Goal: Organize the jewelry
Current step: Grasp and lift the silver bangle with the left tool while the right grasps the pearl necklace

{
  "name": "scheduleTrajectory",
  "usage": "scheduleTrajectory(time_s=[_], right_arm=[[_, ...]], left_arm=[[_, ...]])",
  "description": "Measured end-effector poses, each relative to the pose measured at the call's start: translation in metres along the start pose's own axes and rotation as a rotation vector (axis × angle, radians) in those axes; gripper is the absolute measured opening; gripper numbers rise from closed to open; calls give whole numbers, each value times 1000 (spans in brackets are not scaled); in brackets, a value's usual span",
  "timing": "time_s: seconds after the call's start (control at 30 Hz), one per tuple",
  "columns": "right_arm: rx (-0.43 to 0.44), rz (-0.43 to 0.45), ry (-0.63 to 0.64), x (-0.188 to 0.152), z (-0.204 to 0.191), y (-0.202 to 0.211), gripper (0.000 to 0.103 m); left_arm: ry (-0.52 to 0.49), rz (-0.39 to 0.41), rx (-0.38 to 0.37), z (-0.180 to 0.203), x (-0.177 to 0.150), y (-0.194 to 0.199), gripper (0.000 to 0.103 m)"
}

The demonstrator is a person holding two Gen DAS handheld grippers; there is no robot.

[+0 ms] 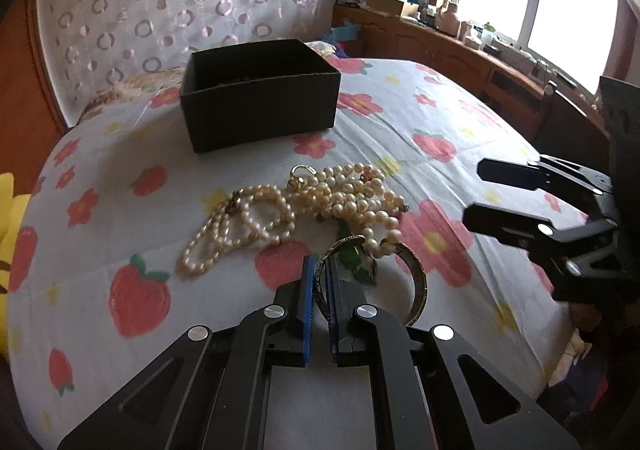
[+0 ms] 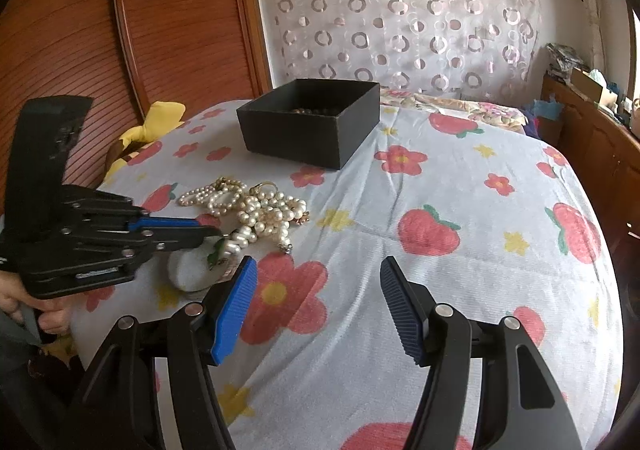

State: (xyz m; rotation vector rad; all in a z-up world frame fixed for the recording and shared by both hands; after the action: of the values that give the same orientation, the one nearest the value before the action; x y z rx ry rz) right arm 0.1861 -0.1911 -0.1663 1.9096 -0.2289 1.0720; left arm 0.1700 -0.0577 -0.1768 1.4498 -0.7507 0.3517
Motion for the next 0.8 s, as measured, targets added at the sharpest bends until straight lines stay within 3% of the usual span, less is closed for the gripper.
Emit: scheduleTrajectory(time_s=[0.2,0.7,0.8], right_arm=[[1,-7,1,0,0,0,66],[-8,-51,31,1,-5,-9,66],[13,-60,47,11,-13,-16,57]], left_arm=[[11,32,40,-11,-5,18,5],[115,130,43,-46,-1,51,5],[131,132,58,-54,-7,53,6]])
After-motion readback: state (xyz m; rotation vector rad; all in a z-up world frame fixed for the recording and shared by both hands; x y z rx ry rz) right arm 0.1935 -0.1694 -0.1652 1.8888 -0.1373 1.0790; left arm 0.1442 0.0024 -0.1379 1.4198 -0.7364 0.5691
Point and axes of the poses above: each gripper's, at about its wrist camera, not at the fingertips, and y roughly against the way its jaws point, z to its right, x to its top, the point moved 8 cm from there along -y, roughly the way its jaws point, and after that the axes turned 9 degrees about x, right-handed, at the moved point
